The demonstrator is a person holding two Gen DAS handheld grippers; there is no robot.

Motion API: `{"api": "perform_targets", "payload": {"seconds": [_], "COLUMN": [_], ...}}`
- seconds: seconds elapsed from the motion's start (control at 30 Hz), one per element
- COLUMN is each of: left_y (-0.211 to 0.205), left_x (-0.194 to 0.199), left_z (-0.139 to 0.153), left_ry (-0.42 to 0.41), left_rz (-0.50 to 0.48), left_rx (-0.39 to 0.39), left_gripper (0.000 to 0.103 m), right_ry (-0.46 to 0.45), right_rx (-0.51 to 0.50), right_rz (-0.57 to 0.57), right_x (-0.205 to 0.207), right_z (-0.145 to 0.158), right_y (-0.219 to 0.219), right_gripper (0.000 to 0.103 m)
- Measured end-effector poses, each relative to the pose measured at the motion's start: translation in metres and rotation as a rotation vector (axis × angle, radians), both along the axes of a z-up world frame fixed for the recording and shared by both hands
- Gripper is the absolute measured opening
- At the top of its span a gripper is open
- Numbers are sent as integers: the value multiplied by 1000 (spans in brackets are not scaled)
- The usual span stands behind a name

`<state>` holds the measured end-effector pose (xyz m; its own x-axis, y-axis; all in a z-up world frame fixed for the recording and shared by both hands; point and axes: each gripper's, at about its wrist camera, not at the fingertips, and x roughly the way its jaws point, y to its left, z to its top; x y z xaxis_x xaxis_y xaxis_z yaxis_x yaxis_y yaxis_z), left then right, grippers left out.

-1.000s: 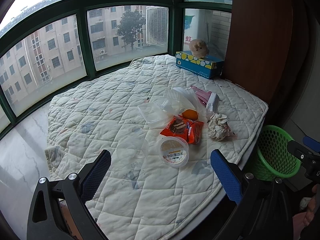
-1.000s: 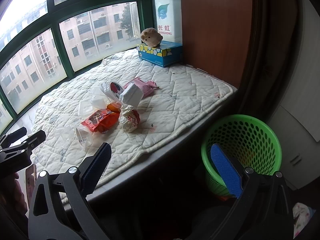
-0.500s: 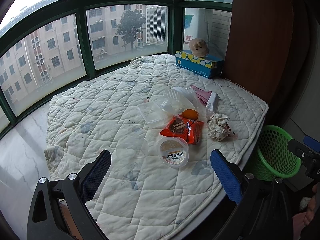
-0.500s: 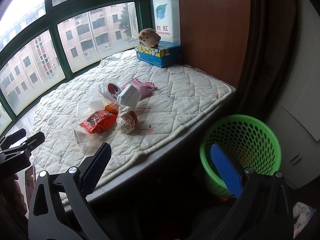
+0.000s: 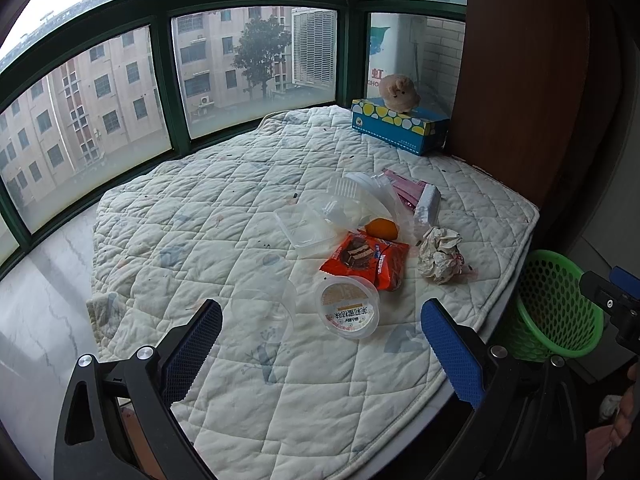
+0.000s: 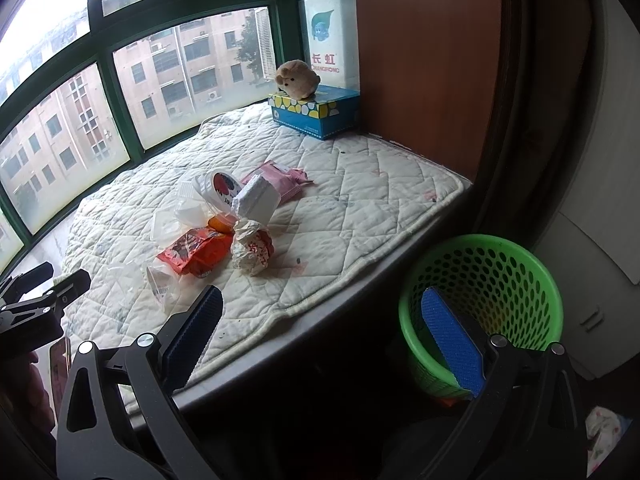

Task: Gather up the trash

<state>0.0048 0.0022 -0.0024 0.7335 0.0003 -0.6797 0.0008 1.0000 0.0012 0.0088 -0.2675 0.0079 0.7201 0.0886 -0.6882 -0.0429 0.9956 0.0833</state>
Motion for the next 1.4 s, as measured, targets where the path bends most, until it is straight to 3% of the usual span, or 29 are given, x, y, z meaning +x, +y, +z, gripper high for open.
{"api": "perform_targets", "payload": {"seconds": [1.0,1.4], "left_y": [17,48], "left_x": [38,54], "left_z": [3,0], "left_ry": [45,75], "left_rz": [30,70], "left_rx": [0,-6], "left_gripper": [96,96], "right_ry": [31,95], "right_rx": [6,19], "right_rz": [77,176], "right_x": [42,91], "right_z": [-7,-38], "right_y": [20,50], "right_gripper": [99,97]}}
